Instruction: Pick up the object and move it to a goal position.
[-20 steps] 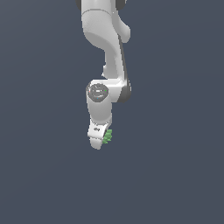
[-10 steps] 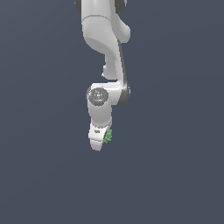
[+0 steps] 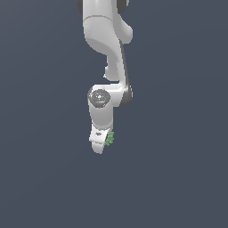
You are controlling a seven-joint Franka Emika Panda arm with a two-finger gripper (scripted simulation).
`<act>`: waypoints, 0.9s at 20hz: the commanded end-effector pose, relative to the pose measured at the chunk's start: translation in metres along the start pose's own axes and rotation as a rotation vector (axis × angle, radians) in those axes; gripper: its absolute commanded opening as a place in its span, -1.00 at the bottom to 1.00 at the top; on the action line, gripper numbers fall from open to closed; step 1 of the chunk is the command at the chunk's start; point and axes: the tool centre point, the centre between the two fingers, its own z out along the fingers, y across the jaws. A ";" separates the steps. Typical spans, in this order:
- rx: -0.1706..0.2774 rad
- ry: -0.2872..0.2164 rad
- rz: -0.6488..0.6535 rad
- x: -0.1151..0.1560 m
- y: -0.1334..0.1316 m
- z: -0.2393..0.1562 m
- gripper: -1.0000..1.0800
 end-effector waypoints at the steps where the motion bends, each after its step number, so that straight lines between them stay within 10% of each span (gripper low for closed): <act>1: 0.000 0.000 0.001 -0.004 0.002 -0.002 -1.00; 18: 0.000 0.000 0.000 -0.123 0.062 -0.044 -1.00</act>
